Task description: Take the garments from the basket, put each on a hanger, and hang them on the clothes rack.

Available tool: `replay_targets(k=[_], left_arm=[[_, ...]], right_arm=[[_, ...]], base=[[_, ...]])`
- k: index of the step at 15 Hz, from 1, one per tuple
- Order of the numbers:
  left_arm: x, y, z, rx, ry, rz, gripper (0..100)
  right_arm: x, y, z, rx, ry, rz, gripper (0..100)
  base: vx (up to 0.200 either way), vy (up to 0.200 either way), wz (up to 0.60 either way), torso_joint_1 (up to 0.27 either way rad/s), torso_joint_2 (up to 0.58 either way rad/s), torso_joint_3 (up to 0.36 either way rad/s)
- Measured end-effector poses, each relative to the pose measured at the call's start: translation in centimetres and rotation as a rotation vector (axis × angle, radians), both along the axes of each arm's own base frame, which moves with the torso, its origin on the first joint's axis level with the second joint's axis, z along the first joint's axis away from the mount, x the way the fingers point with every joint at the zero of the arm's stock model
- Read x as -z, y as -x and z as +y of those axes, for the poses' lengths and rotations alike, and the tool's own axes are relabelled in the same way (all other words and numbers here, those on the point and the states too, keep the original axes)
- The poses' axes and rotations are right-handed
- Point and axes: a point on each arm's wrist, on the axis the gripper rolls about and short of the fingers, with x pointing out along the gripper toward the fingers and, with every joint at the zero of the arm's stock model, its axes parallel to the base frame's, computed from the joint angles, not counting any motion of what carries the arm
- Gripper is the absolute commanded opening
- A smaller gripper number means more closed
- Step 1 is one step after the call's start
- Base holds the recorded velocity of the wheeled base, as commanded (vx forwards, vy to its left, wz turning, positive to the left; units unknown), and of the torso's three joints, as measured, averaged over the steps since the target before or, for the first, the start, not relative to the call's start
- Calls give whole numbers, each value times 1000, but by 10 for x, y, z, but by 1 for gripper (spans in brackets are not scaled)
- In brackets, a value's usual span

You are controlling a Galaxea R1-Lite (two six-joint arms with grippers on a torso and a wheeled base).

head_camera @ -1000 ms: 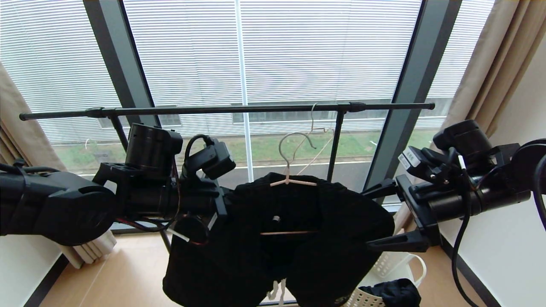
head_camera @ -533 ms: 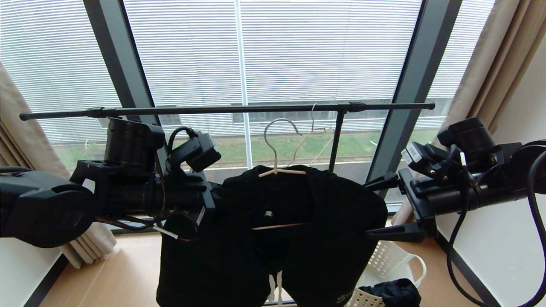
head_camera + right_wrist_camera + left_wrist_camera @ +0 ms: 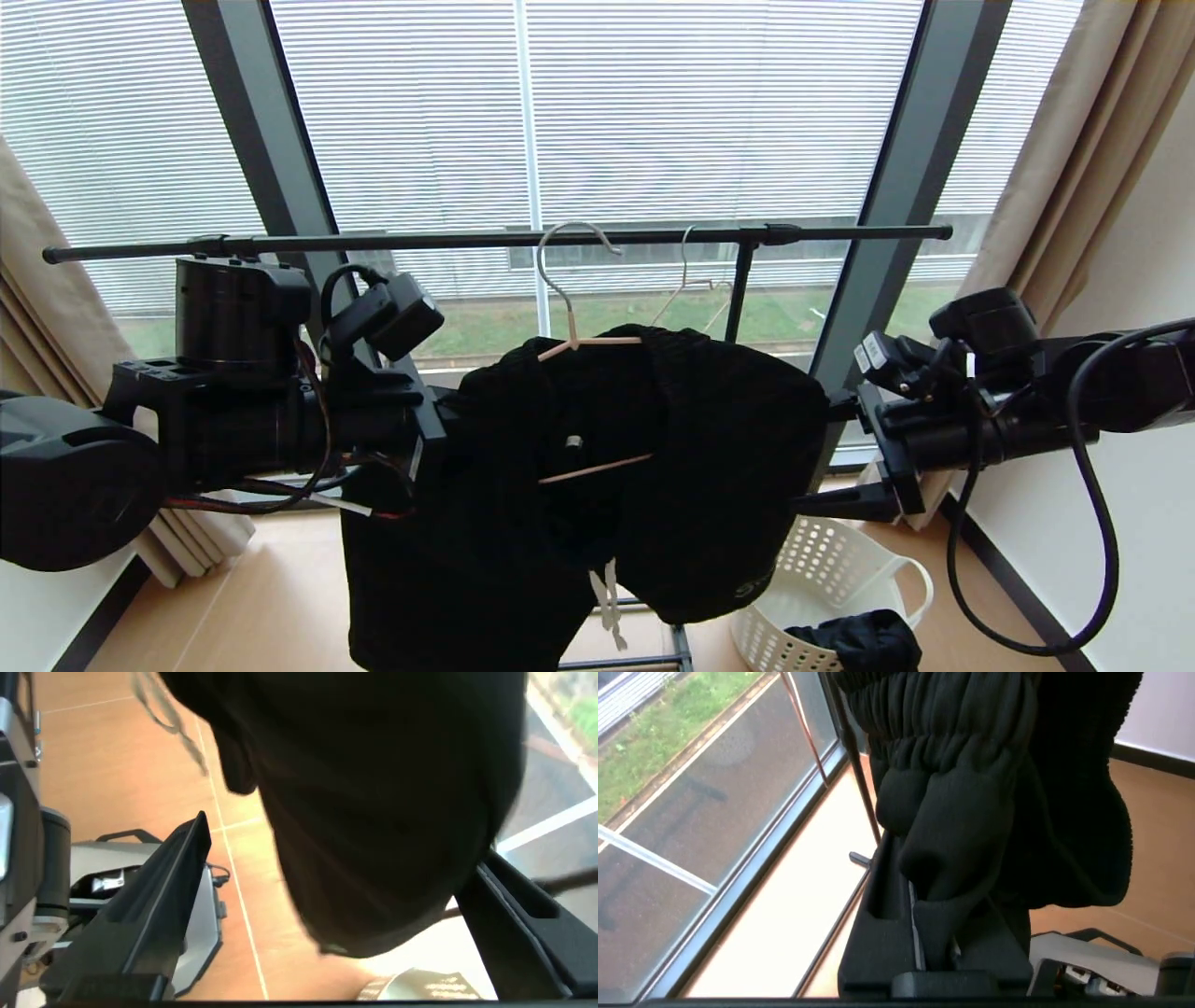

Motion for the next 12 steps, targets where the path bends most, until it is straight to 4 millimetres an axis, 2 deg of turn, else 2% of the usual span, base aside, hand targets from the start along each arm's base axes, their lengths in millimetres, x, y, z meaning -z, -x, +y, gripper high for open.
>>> replay_targets(k=[6,9,10,12], left_arm=[[-5,6,0,0,21,6,0],[-8,8,0,0,25,0,0],[-8,8,0,-2,30,5,0],[-8,8,0,-9,39,17,0]], right_arm=[[21,-19,2,14,-19,28,100],[30,-22,2,-7,-65,69,100],[32,-22,3,-8,-66,75,0],[35,-23,3,-9,-67,82,0]], base=[[0,0,0,0,0,0],[0,0,0,0,0,0],[0,0,0,0,0,0],[0,0,0,0,0,0]])
